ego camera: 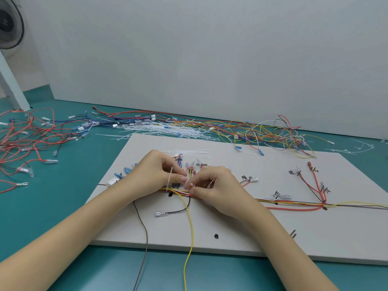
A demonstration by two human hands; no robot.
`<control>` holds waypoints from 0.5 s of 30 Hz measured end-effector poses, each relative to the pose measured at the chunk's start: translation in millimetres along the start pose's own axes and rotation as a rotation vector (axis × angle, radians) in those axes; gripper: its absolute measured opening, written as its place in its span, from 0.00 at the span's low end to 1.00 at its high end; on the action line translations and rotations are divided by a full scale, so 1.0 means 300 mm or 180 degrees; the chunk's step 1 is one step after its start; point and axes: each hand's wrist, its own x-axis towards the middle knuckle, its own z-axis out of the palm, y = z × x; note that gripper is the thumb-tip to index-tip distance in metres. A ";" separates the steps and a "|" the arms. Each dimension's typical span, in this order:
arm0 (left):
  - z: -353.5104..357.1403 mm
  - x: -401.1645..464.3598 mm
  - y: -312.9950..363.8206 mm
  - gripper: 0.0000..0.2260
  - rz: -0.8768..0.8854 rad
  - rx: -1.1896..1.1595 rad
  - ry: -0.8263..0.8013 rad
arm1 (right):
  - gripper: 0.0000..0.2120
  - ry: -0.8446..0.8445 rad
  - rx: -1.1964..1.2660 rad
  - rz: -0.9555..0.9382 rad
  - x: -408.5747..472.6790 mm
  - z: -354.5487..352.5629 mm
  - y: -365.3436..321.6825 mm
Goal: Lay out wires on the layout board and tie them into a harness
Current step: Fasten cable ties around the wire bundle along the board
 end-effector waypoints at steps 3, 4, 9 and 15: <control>0.006 -0.007 0.004 0.06 0.0084 0.0078 0.0049 | 0.06 -0.0008 -0.0137 0.0013 0.005 0.002 0.005; 0.008 -0.008 0.006 0.05 0.0112 0.0098 0.0067 | 0.07 -0.0030 -0.0171 0.0018 0.007 0.001 0.007; 0.010 -0.010 0.005 0.06 0.0228 0.0073 0.0119 | 0.08 -0.0237 -0.0491 0.0014 0.014 0.009 0.008; 0.011 -0.012 0.005 0.10 0.0328 0.0000 -0.0009 | 0.08 -0.0320 -0.0343 0.0114 0.020 0.001 0.000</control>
